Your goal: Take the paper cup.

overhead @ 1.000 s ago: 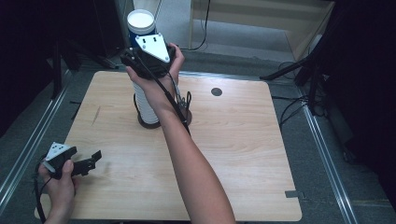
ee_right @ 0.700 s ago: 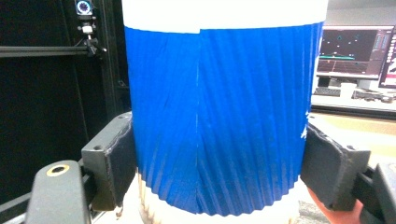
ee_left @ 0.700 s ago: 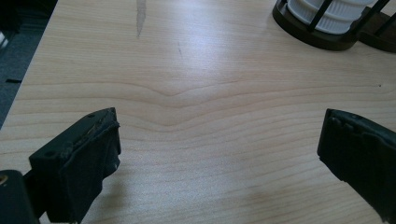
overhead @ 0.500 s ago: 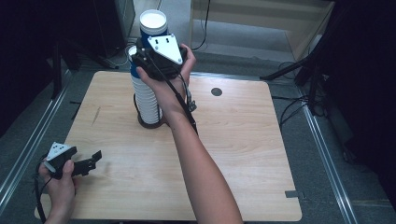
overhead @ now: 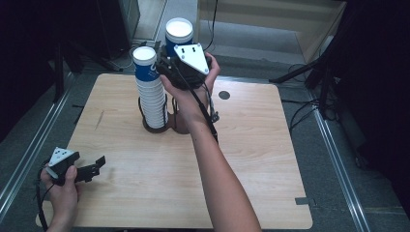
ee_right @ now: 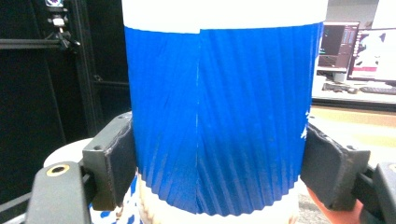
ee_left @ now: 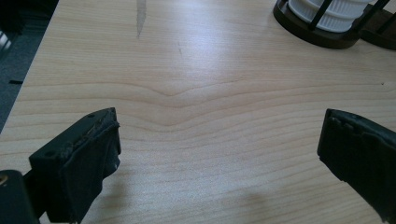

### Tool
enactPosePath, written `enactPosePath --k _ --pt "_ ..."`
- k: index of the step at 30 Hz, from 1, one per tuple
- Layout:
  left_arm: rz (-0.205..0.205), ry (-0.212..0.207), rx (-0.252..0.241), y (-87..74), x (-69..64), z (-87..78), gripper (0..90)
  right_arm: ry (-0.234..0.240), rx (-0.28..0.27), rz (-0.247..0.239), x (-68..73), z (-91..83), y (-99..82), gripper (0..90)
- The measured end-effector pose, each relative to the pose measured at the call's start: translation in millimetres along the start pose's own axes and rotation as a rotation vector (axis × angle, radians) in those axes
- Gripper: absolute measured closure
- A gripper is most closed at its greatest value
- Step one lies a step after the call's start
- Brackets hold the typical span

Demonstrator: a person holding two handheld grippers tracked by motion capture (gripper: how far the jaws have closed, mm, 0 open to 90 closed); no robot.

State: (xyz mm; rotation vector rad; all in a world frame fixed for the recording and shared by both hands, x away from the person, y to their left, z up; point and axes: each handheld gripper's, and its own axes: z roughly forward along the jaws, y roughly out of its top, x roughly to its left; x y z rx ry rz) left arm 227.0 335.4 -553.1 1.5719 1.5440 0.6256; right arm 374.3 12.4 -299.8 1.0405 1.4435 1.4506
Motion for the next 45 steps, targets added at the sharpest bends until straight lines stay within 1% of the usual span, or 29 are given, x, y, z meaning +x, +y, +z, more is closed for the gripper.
enactPosePath --k 2,7,8,9,11,12,13,17,18,19,23,27,30,34,36,37,38,41,42,45 --pt "0.0 0.001 0.001 0.0 -0.1 0.0 0.2 -0.006 0.003 -0.004 -4.3 -2.1 -2.0 20.2" --pt "0.005 0.003 0.002 0.1 -0.4 0.0 0.2 -0.021 0.008 0.005 -14.5 -7.5 -6.2 20.2" --pt "0.005 0.003 0.002 0.1 -0.4 0.0 0.2 -0.021 0.008 0.005 -14.5 -7.5 -6.2 20.2" --pt "0.005 0.004 0.001 0.0 -0.5 0.1 0.2 -0.026 0.01 0.006 -18.9 -10.6 -8.5 20.2" --pt "0.007 0.004 0.001 0.0 -0.5 0.0 0.2 -0.028 0.012 0.005 -22.8 -13.3 -10.9 20.2" --pt "0.007 0.004 0.001 0.0 -0.5 0.0 0.2 -0.028 0.012 0.005 -22.8 -13.3 -10.9 20.2" --pt "0.007 0.004 0.001 0.0 -0.6 0.0 0.2 -0.036 0.015 0.002 -26.5 -15.8 -13.4 20.3" --pt "0.01 0.004 0.001 0.0 -0.7 0.0 0.2 -0.045 0.019 -0.001 -33.7 -21.5 -17.5 20.3" --pt "0.01 0.004 0.001 0.0 -0.7 0.0 0.2 -0.045 0.019 -0.001 -33.7 -21.5 -17.5 20.3" --pt "0.012 0.005 0.003 0.1 -0.7 0.0 0.2 -0.053 0.022 -0.001 -37.3 -25.5 -20.0 20.3" --pt "0.012 0.005 0.002 0.0 -0.8 0.0 0.2 -0.06 0.024 -0.011 -41.8 -30.3 -24.0 20.3" --pt "0.018 0.005 -0.003 -0.2 -1.2 -0.5 0.2 -0.075 0.026 -0.02 -49.9 -38.6 -31.1 20.3" --pt "0.017 0.006 -0.007 -0.4 -1.2 -0.8 0.2 -0.079 0.027 -0.029 -52.8 -42.0 -33.9 20.3" --pt "0.023 0.008 -0.007 -0.4 -1.7 -0.7 0.2 -0.084 0.027 -0.047 -60.3 -52.7 -41.1 20.2" --pt "0.023 0.009 -0.006 -0.4 -1.9 -0.7 0.2 -0.084 0.027 -0.052 -61.7 -54.0 -42.2 20.2" --pt "0.025 0.011 -0.006 -0.4 -2.1 -0.8 0.2 -0.1 0.029 -0.056 -65.2 -58.1 -45.4 20.2" --pt "0.025 0.011 -0.006 -0.4 -2.1 -0.8 0.2 -0.1 0.029 -0.056 -65.2 -58.1 -45.4 20.2" --pt "0.028 0.013 -0.008 -0.5 -2.6 -0.8 0.2 -0.108 0.031 -0.052 -72.7 -65.2 -49.8 20.2" --pt "0.028 0.013 -0.008 -0.5 -2.6 -0.8 0.2 -0.108 0.031 -0.052 -72.7 -65.2 -49.8 20.2" --pt "0.032 0.012 -0.01 -0.6 -2.9 -1.1 0.2 -0.115 0.034 -0.048 -81.1 -72.8 -54.8 20.2"
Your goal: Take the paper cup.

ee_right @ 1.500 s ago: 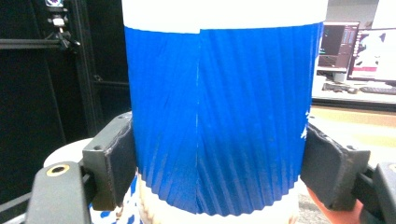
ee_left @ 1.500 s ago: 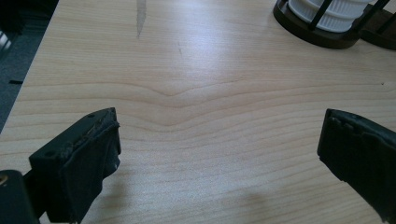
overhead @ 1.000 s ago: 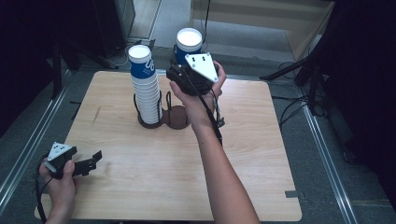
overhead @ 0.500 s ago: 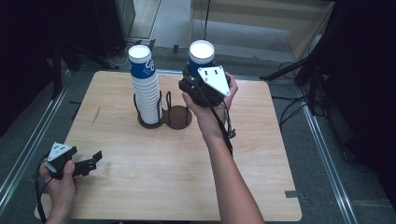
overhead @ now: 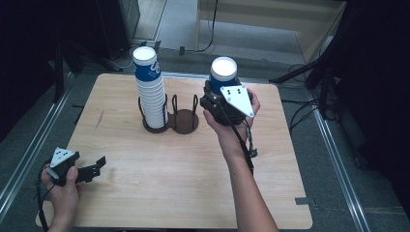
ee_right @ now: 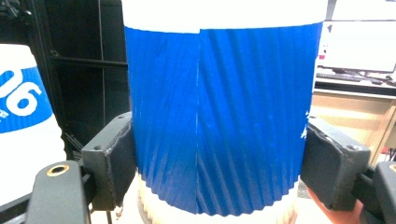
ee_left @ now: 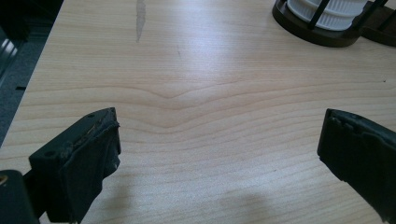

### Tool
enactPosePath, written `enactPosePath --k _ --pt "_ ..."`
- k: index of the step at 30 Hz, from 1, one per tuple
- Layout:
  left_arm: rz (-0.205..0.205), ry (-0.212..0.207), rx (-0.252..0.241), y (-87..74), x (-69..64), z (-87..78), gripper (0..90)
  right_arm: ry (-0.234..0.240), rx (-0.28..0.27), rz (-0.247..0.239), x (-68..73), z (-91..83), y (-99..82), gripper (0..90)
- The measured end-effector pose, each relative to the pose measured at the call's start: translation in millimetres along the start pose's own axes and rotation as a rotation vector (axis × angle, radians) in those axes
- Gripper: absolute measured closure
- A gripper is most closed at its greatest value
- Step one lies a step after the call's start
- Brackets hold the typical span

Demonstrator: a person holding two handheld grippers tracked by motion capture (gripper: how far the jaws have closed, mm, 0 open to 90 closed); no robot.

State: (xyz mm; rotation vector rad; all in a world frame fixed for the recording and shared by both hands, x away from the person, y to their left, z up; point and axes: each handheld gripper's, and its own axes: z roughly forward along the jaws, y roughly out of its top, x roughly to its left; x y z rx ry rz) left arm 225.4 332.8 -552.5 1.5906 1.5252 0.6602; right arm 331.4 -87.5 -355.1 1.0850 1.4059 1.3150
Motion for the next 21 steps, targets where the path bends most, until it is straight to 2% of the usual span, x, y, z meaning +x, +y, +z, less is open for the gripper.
enactPosePath --k 6,11,21 --pt "0.009 -0.001 -0.006 -0.3 -0.3 -0.8 0.2 -0.02 0.003 0.035 -14.4 -8.9 -8.1 20.2" --pt "0.008 0.001 -0.014 -0.6 -0.5 -1.3 0.2 -0.028 0.006 0.034 -20.5 -13.8 -14.8 20.2" --pt "0.003 -0.007 -0.045 -2.2 -0.2 -4.5 0.2 -0.045 0.01 0.035 -39.3 -34.8 -31.3 20.2"
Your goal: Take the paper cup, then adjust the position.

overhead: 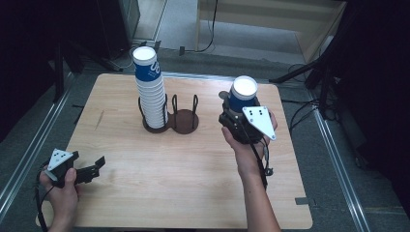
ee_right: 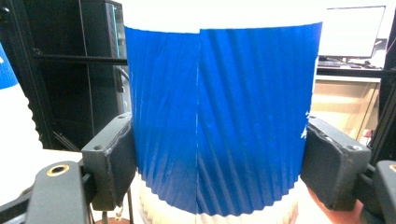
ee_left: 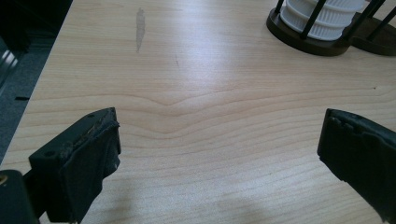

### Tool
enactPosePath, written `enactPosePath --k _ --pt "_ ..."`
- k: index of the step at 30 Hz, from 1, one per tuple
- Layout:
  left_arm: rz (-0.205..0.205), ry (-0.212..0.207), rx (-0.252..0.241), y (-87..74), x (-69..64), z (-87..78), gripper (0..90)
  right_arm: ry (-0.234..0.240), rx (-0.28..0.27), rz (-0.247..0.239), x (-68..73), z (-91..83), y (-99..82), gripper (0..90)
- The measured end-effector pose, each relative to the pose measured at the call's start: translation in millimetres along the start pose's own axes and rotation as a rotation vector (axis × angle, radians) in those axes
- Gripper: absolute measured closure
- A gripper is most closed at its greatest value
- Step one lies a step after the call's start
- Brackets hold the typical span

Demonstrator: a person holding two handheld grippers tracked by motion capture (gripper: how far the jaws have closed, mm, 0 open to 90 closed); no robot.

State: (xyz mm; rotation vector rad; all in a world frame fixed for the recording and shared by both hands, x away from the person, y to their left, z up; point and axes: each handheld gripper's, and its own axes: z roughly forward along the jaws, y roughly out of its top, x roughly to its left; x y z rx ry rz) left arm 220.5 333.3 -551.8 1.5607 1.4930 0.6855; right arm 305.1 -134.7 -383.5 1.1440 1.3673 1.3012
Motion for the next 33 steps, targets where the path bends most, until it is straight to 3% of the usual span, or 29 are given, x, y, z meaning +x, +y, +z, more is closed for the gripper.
enactPosePath --k 8,15,22,26,33 --pt "0.006 0.009 -0.021 -1.0 -1.4 -1.6 0.2 -0.009 0.017 -0.018 -11.4 -11.5 -18.9 20.2" --pt "0.022 0.026 -0.034 -1.6 -3.4 -2.7 0.2 -0.013 0.048 0.003 -26.4 -22.1 -38.4 20.2" --pt "-0.016 0.045 -0.056 -1.2 -0.7 -5.2 0.2 -0.034 0.083 0.023 -38.5 -25.7 -49.3 20.1" --pt "-0.038 0.011 -0.069 4.1 -6.3 -7.0 0.2 -0.037 0.079 0.04 -42.3 -27.6 -48.6 20.0" --pt "0.016 -0.057 -0.101 21.3 -36.2 -12.3 0.2 -0.023 0.09 0.024 -37.4 -28.8 -52.0 20.0"
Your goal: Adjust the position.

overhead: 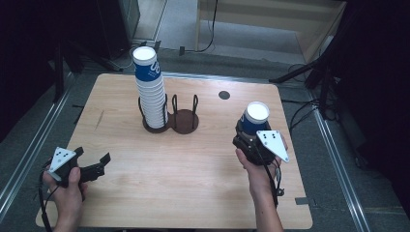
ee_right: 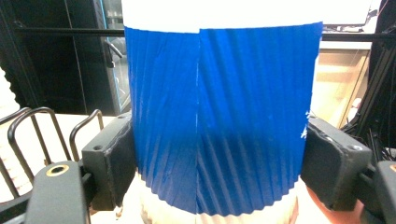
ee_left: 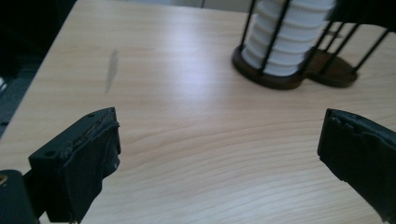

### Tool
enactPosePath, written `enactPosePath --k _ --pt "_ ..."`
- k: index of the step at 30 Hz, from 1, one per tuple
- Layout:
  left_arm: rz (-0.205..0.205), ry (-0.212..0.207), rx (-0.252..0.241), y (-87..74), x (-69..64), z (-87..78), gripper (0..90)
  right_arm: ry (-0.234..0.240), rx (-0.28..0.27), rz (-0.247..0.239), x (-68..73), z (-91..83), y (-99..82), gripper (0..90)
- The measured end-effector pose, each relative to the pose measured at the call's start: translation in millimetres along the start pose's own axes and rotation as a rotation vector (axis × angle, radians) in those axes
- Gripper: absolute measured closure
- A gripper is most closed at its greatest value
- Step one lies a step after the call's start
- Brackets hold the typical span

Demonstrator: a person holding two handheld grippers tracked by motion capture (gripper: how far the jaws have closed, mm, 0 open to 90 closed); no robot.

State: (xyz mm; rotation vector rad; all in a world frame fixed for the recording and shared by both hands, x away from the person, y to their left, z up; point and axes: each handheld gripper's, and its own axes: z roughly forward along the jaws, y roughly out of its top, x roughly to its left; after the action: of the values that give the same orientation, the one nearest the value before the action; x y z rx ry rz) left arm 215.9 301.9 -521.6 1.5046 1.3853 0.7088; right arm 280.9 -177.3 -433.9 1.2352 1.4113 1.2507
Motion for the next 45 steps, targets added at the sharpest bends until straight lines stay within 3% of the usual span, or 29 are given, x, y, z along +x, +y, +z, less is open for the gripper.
enactPosePath --k 1,4,15,18,20,24,31,34,41,45 --pt "0.004 -0.036 -0.006 4.4 -5.3 -0.3 0.2 0.003 0.001 -0.002 0.1 -0.3 -0.1 20.0" --pt "0.008 -0.08 -0.016 12.5 -15.4 0.2 0.2 0.013 0.008 -0.003 0.4 -0.1 -1.6 20.0" --pt "0.058 -0.184 -0.021 42.1 -49.1 9.8 0.2 0.038 0.03 -0.039 9.3 2.7 -11.6 20.0" --pt "0.039 -0.245 -0.016 54.8 -59.0 11.7 0.2 0.048 0.035 -0.048 12.9 3.3 -15.1 20.0" --pt "0.07 -0.253 -0.016 63.3 -66.7 11.7 0.2 0.054 0.045 -0.057 16.0 4.0 -18.3 20.0" --pt "0.088 -0.285 -0.023 75.0 -77.0 10.0 0.3 0.065 0.059 -0.07 22.5 5.3 -24.4 20.0" --pt "0.1 -0.325 0.003 80.5 -88.8 9.6 0.3 0.082 0.059 -0.096 35.8 6.0 -32.0 20.2" --pt "0.076 -0.377 0.025 80.4 -93.5 11.4 0.3 0.1 0.058 -0.123 44.8 5.3 -37.0 20.2" --pt "0.122 -0.42 0.059 76.0 -114.4 13.2 0.3 0.151 0.067 -0.153 64.3 2.1 -44.4 20.2" --pt "0.129 -0.415 0.069 73.6 -119.9 15.1 2.6 0.167 0.062 -0.176 72.4 -0.1 -45.2 20.3"
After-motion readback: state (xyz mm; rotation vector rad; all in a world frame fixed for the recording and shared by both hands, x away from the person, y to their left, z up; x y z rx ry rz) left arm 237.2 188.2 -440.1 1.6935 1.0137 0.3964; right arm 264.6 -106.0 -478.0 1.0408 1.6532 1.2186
